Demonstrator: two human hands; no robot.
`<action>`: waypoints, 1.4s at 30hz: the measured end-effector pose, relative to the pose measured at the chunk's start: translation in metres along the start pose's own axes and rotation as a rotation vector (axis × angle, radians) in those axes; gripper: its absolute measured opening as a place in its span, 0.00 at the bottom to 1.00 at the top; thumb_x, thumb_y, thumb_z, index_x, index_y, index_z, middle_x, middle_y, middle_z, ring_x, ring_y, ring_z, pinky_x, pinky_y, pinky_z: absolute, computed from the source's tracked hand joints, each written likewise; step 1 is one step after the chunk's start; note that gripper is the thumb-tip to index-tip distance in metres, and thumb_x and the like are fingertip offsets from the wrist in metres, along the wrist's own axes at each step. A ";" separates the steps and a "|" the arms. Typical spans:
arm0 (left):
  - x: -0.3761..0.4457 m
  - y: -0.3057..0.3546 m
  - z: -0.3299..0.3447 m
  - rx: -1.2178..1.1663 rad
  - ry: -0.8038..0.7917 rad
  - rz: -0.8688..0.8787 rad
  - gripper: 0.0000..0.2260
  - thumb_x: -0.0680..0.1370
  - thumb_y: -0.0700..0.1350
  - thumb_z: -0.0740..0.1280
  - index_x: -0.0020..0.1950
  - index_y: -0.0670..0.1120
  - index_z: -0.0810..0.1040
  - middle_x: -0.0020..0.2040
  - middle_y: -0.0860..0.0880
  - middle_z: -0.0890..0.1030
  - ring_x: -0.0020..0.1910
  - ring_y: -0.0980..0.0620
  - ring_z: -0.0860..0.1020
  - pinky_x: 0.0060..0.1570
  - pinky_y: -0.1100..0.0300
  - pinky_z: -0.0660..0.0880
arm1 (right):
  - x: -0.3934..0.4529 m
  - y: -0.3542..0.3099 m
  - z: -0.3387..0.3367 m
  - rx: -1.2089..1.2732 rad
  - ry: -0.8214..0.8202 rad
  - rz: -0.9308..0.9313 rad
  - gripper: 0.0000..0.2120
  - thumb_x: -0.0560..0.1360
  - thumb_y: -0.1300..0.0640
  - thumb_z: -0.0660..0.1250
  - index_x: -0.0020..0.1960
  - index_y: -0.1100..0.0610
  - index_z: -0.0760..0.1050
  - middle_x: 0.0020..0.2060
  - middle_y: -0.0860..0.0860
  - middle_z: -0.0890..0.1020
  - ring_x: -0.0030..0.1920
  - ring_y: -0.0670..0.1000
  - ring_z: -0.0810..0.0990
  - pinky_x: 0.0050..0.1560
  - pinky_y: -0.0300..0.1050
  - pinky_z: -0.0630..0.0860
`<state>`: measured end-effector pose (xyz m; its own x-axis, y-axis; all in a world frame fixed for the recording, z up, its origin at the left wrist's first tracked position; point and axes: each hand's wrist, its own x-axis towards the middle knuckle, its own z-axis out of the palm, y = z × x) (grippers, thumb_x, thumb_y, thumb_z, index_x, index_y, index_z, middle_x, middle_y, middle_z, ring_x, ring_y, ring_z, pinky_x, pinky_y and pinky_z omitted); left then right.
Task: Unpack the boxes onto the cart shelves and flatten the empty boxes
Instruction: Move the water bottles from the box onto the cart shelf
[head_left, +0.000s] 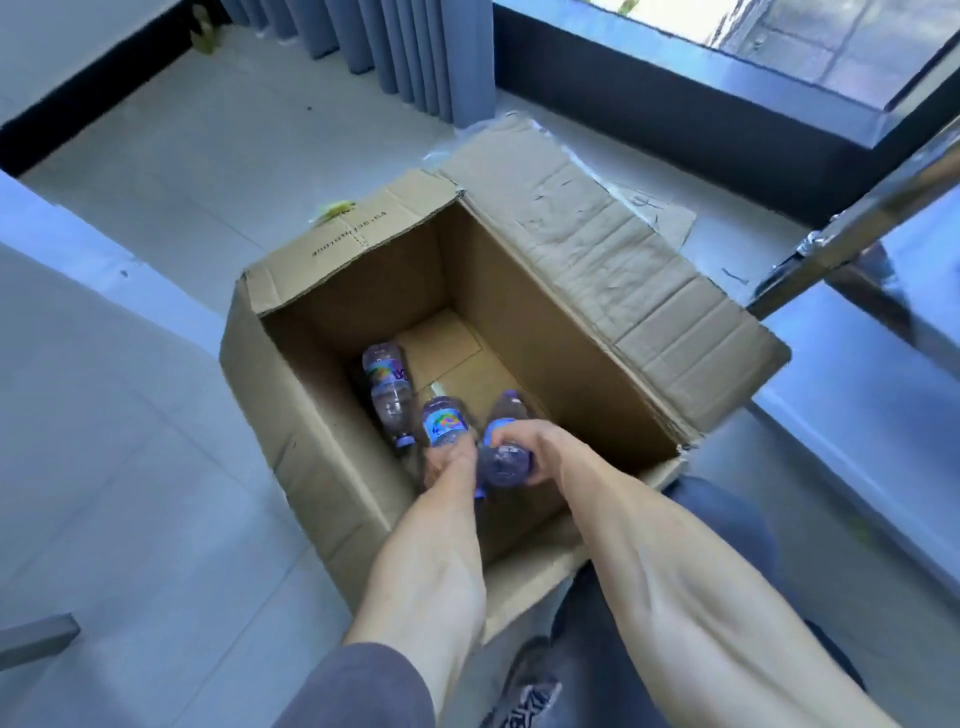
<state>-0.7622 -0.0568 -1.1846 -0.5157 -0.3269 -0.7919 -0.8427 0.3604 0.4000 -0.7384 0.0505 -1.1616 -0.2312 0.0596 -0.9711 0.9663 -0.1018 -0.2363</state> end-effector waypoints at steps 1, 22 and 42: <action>-0.012 -0.002 0.000 -0.036 0.003 0.013 0.31 0.70 0.49 0.76 0.69 0.41 0.71 0.65 0.39 0.77 0.62 0.41 0.77 0.61 0.53 0.74 | -0.013 0.002 -0.004 0.009 0.015 -0.025 0.09 0.75 0.60 0.64 0.36 0.59 0.70 0.32 0.55 0.76 0.37 0.55 0.76 0.50 0.46 0.74; -0.219 0.018 0.007 -0.574 -0.156 0.743 0.18 0.69 0.44 0.77 0.54 0.43 0.76 0.49 0.45 0.83 0.43 0.48 0.81 0.37 0.62 0.77 | -0.254 0.104 -0.072 0.443 0.075 -1.049 0.24 0.62 0.63 0.65 0.57 0.68 0.74 0.46 0.60 0.80 0.47 0.58 0.79 0.52 0.56 0.77; -0.454 -0.108 0.121 -0.618 -0.965 0.978 0.22 0.64 0.37 0.69 0.57 0.44 0.72 0.44 0.46 0.79 0.40 0.50 0.78 0.44 0.55 0.77 | -0.331 0.342 -0.184 0.857 0.627 -1.242 0.15 0.71 0.55 0.73 0.55 0.61 0.80 0.47 0.60 0.85 0.45 0.57 0.84 0.48 0.52 0.82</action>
<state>-0.4180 0.1588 -0.9240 -0.8072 0.5902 0.0017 -0.2940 -0.4046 0.8660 -0.3109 0.1789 -0.9148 -0.4883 0.8701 -0.0669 -0.1586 -0.1639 -0.9737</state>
